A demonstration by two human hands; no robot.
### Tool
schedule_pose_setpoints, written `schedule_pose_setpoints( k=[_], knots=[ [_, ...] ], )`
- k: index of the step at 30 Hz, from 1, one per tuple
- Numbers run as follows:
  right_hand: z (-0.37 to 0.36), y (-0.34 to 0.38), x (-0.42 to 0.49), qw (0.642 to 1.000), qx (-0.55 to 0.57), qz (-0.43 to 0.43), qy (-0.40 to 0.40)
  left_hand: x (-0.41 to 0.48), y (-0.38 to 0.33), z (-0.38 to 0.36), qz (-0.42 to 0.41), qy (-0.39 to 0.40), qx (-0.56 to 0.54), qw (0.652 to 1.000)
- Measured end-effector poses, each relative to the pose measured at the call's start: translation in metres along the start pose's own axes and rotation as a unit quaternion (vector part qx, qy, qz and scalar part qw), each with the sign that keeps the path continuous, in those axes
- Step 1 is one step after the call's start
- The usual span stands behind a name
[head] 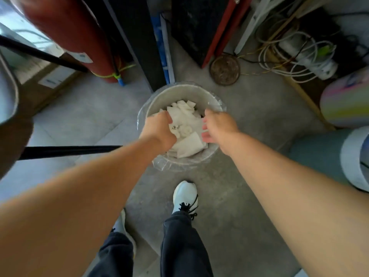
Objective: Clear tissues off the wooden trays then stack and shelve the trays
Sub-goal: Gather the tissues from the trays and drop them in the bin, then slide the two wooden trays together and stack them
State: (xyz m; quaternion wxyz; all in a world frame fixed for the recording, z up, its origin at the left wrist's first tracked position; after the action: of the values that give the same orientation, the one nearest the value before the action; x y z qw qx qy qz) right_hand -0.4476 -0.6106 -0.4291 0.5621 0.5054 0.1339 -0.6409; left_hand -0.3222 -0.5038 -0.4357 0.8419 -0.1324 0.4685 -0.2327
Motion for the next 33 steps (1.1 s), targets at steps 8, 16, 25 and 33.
schedule_pose_setpoints(
  k=[8,16,25,33],
  knots=[
    [0.039,0.048,-0.172,0.995,-0.082,0.051,-0.032,-0.157,-0.023,0.09,-0.024,0.004,0.087,0.996],
    [0.05,0.114,-0.397,0.969,-0.183,0.123,-0.114,-0.351,-0.055,0.208,-0.108,-0.009,0.154,0.982],
    [0.021,0.171,-0.531,0.901,-0.316,0.235,-0.183,-0.478,-0.027,0.303,-0.156,-0.055,0.074,0.983],
    [0.02,0.245,-0.558,0.844,-0.375,0.353,-0.151,-0.499,-0.015,0.369,-0.089,-0.168,-0.047,0.981]
  ],
)
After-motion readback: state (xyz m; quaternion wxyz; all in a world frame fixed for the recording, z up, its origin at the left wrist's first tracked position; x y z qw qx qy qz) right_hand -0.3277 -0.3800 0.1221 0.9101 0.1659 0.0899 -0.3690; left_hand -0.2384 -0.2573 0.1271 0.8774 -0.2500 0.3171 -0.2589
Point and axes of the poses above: each hand's wrist, its own x-axis towards the middle knuckle, its own z-axis out of the back of the hand, y = z × x, the point moved 3 cm from there along x, towards the middle knuckle, and after that the axes turned 5 degrees about -x, right-handed, at the moved point
